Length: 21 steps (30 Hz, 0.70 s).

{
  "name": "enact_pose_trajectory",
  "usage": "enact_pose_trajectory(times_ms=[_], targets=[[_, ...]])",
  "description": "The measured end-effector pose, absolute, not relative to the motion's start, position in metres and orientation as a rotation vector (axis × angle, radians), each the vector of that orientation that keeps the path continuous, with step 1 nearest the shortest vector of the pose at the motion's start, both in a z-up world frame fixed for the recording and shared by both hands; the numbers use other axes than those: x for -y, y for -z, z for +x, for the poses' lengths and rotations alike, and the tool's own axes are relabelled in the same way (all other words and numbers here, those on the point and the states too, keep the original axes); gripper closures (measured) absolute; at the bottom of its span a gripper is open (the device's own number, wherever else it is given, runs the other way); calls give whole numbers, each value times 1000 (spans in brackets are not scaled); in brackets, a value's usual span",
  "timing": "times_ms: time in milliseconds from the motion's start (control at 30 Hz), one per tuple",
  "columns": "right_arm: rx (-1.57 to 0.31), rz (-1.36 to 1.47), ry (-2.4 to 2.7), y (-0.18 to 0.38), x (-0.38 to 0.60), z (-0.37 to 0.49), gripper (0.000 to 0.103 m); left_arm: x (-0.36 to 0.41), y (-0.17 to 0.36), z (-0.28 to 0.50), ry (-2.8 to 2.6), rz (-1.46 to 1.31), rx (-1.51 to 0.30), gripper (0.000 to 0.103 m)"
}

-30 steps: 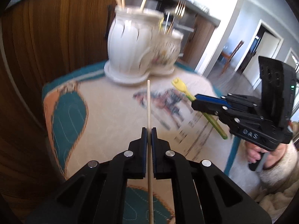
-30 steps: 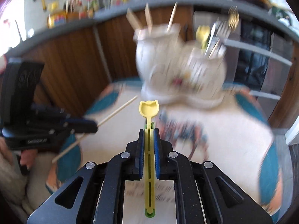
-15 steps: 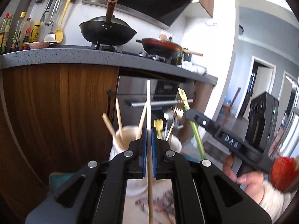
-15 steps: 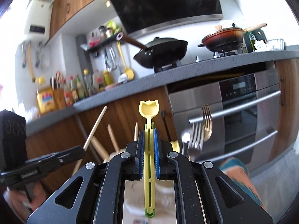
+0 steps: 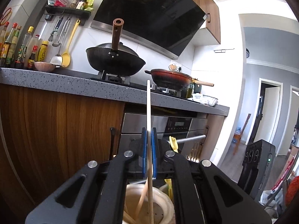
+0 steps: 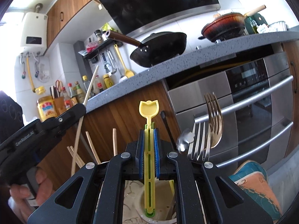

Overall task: Organize utensils
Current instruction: 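Lower chopstick into larger cup with left while right lowers yellow utensil into smaller cup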

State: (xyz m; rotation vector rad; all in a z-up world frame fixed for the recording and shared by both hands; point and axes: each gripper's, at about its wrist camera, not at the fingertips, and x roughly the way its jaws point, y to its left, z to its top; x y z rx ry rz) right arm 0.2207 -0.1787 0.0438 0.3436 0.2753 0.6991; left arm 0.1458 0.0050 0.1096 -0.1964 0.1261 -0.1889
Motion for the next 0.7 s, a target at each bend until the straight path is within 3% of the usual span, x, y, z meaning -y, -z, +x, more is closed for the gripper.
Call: enact_pose_trajectory(times_ms=[433, 700], targets=[[-251, 257, -699, -35, 166, 218, 93, 5, -84, 130, 178, -105, -73, 99], [-269, 175, -650, -31, 168, 203, 93, 1, -75, 114, 195, -69, -195, 99]])
